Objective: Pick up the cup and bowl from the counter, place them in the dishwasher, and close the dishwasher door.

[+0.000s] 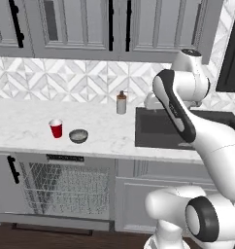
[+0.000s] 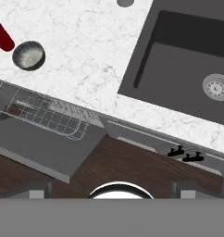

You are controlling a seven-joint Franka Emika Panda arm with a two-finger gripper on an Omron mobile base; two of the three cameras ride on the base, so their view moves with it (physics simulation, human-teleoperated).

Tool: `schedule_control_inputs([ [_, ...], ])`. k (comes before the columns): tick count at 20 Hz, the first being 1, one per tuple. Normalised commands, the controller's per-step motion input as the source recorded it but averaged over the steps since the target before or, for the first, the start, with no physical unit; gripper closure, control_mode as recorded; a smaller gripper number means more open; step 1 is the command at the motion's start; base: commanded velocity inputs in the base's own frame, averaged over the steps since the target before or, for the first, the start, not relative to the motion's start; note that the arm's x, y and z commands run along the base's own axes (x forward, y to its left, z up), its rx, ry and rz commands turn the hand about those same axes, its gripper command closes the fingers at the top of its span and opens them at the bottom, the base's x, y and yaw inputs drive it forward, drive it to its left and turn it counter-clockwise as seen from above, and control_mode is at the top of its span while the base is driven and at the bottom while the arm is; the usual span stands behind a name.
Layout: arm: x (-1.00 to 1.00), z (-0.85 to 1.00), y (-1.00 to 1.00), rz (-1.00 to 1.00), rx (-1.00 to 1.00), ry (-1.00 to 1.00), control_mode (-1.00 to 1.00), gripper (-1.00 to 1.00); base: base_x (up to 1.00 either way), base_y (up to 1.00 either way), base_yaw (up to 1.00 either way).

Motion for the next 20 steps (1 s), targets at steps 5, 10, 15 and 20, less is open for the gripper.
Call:
schedule_control_inputs([
  [5,0.0,0.0,0.0,0.0,0.0,0.0,1.0,-1.0,-0.09,-0.04,0.47],
  [10,0.0,0.0,0.0,0.0,0.0,0.0,1.0,-1.0,-0.08,-0.24,0.55],
  [15,0.0,0.0,0.0,0.0,0.0,0.0,1.0,-1.0,-0.1,-0.43,0.64],
  [20,0.0,0.0,0.0,0.0,0.0,0.0,1.0,-1.0,-0.25,-0.66,0.62],
])
